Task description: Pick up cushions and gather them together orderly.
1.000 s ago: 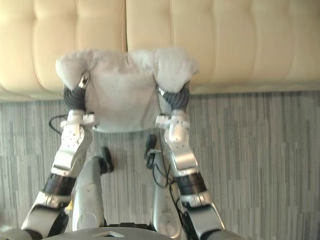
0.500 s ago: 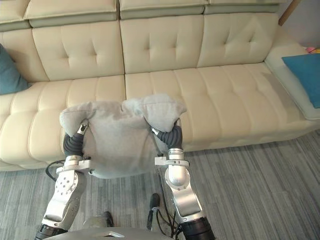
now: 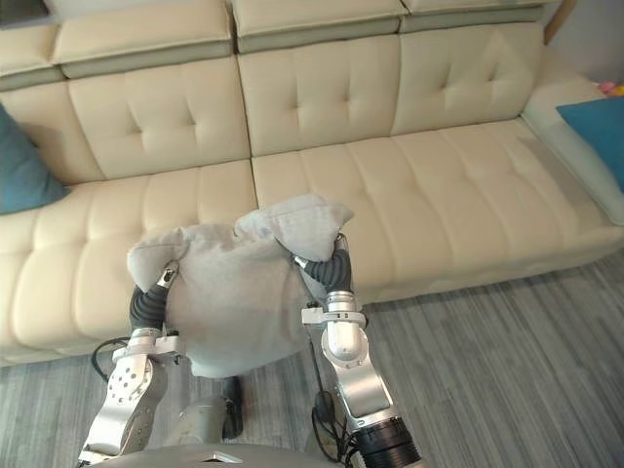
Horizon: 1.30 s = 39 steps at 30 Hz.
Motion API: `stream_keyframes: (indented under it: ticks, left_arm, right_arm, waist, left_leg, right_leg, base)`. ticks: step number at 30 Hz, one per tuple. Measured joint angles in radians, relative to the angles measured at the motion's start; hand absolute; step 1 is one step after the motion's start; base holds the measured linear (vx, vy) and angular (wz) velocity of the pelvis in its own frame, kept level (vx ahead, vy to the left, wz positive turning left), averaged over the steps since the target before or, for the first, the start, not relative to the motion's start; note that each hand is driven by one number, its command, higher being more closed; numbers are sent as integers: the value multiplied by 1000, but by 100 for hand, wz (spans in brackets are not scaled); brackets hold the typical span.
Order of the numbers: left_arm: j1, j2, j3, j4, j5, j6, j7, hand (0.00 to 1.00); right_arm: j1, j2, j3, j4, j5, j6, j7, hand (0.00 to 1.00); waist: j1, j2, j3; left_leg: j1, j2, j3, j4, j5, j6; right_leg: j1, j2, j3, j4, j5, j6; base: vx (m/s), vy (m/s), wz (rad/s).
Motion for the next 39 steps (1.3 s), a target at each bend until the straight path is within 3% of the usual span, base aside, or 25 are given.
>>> stream_keyframes:
  ticks: [1, 3, 5, 6, 7, 9, 11, 13, 14, 15, 16, 18, 20, 22, 23, 25, 27, 29, 30, 31, 33, 39]
  left_arm:
    - [1, 6, 6, 5, 0, 9, 0, 100]
    - [8, 20, 6, 10, 0, 13, 0, 100]
    - [27, 21, 5, 10, 1, 20, -11, 100]
    - [30, 18, 5, 8, 1, 19, -12, 100]
    - [29, 19, 5, 3, 1, 19, -13, 100]
    - [18, 20, 6, 4, 1, 19, -15, 100]
    - [2, 10, 6, 23, 1, 19, -24, 100]
    - [-13, 3, 6, 36, 2, 19, -39, 100]
    - [-14, 6, 6, 34, 3, 18, -53, 100]
    - [-17, 10, 5, 34, 3, 17, -58, 100]
    - [-38, -31, 3, 80, 5, 21, -63, 100]
    - [-74, -39, -14, 102, 20, 24, -86, 100]
    - [-83, -40, -38, 110, 24, 26, -99, 100]
    - [-74, -44, -42, 102, 23, 25, -107, 100]
    - [-70, -44, -40, 97, 23, 25, -107, 100]
    - [-39, -44, -33, 46, 22, 25, -107, 100]
    - [-27, -50, -34, 0, 22, 23, -107, 100]
    - [-25, -51, -39, -14, 22, 10, -107, 100]
    - [-25, -34, -38, -1, 22, 6, -105, 100]
    - [-28, -19, -42, 5, 22, 6, -104, 100]
    - [-44, -21, -49, 27, 22, 6, -105, 100]
    - [-48, -22, -51, 62, 22, 18, -104, 100]
  right_arm:
    - [-2, 15, -5, 28, 0, 0, 15, 100]
    - [1, 30, -5, 58, 0, 0, 21, 100]
    - [6, 31, -5, 95, 0, 1, 29, 100]
    - [6, 31, -5, 96, 0, 1, 33, 100]
    - [5, 31, -6, 94, 0, 1, 35, 100]
    - [4, 24, -11, 90, 1, -1, 44, 100]
    - [4, 24, -32, 90, 1, -1, 60, 100]
    - [6, 20, -41, 90, 2, -1, 62, 100]
    - [22, 22, -44, 81, 2, -2, 63, 100]
    - [35, 21, -44, 71, 3, -5, 63, 100]
    - [27, -14, -55, 83, 3, -11, 64, 100]
    - [42, -23, -91, 79, 6, -11, 64, 100]
    - [77, -23, -109, 70, 8, -11, 63, 100]
    - [142, -21, -110, -6, 10, -11, 64, 100]
    - [165, -20, -106, -43, 11, -11, 64, 100]
    - [190, -21, -95, -113, 14, -11, 65, 100]
    - [192, -21, -95, -160, 14, -11, 65, 100]
    - [187, -25, -98, -180, 12, -12, 63, 100]
    - [183, -15, -95, -157, 12, -12, 64, 100]
    - [184, -9, -96, -143, 10, -12, 64, 100]
    - [179, -14, -104, -135, 9, -12, 64, 100]
    - [118, -17, -108, -40, 6, -11, 66, 100]
  waist:
    - [4, -16, 0]
    - [-7, -20, 2]
    - [-24, -19, -1]
    - [-24, -15, -4]
    - [-31, -13, -3]
    - [-49, -11, -2]
    - [-45, -5, 3]
    - [-53, 18, 16]
    - [-65, -5, 11]
    - [-72, -21, 14]
    - [-52, 51, 14]
    - [-59, 51, 15]
    - [-66, 55, 18]
    - [-65, 55, 18]
    - [-56, 56, 18]
    - [-33, 57, 20]
    - [-18, 58, 20]
    - [-12, 78, 2]
    - [-8, 56, -10]
    - [-22, 29, -25]
    - [-37, 12, -25]
    - [-32, 17, -28]
  left_leg:
    - [15, -17, 32, 32, -27, 43]
    - [55, -28, 60, 27, -47, 64]
    - [141, -51, 70, -13, -61, 90]
    - [157, -51, 70, -29, -55, 86]
    - [180, -51, 68, -62, -50, 89]
    - [221, -42, 42, -111, -43, 97]
    - [267, -29, 30, -152, -43, 96]
    - [316, -4, 13, -169, -49, 85]
    - [345, -16, 7, -151, -94, 21]
    - [359, -29, -6, -136, -126, -2]
    - [356, 26, -33, -120, -176, -14]
    - [333, 25, -54, -137, -135, -33]
    - [343, 38, -66, -108, -120, -30]
    - [336, 51, -63, -10, -116, -33]
    - [303, 63, -56, 81, -114, -37]
    - [180, 122, -6, 320, -105, -22]
    - [148, 134, 18, 277, -144, -5]
    - [143, 131, 3, 64, -121, -18]
    - [147, 114, 18, 23, -106, -14]
    - [157, 75, 24, -44, -58, -8]
    - [172, 36, 34, -91, -24, 7]
    - [236, 6, 52, -149, -17, 10]
  right_leg:
    - [-72, -24, 24, 184, -41, 61]
    - [-166, -40, 11, 449, -42, 83]
    - [-193, -63, -73, 574, 57, 8]
    - [-196, -65, -87, 586, 77, -15]
    - [-213, -75, -113, 616, 125, -65]
    - [-213, -60, -185, 540, -31, -86]
    - [-227, -5, -200, 421, -83, -92]
    - [-249, 77, -201, 215, -38, -108]
    - [-207, 98, -191, -60, 184, -122]
    - [-189, 92, -186, -122, 324, -161]
    - [-178, 144, -203, -109, 323, -173]
    - [-161, 141, -213, -119, 291, -168]
    - [-111, 140, -246, -110, 254, -168]
    - [-62, 133, -267, -96, 199, -146]
    - [-44, 130, -274, -106, 184, -153]
    - [2, 132, -277, -159, 180, -151]
    - [4, 133, -277, -174, 183, -146]
    - [-8, 153, -274, -201, 208, -110]
    - [-2, 149, -247, -248, 233, -101]
    - [6, 131, -223, -312, 269, -91]
    - [8, 106, -198, -342, 334, -89]
    - [45, 94, -168, -377, 360, -84]
  base:
    - [229, 148, -43]
    - [256, 86, -30]
    - [357, 73, -24]
    - [358, 56, -26]
    - [291, 21, -1]
    - [387, -33, 8]
    - [387, -125, -3]
    - [414, -186, 14]
    - [318, -140, 41]
    - [354, -156, 17]
    - [193, -56, 5]
    - [240, -82, 12]
    - [134, -67, 55]
    - [91, -53, 60]
    - [16, -19, 26]
    - [16, 20, 22]
    - [3, 76, 1]
    - [-15, 98, -21]
    - [44, 103, -16]
    - [69, 107, -5]
    - [63, 107, 15]
    - [61, 132, -12]
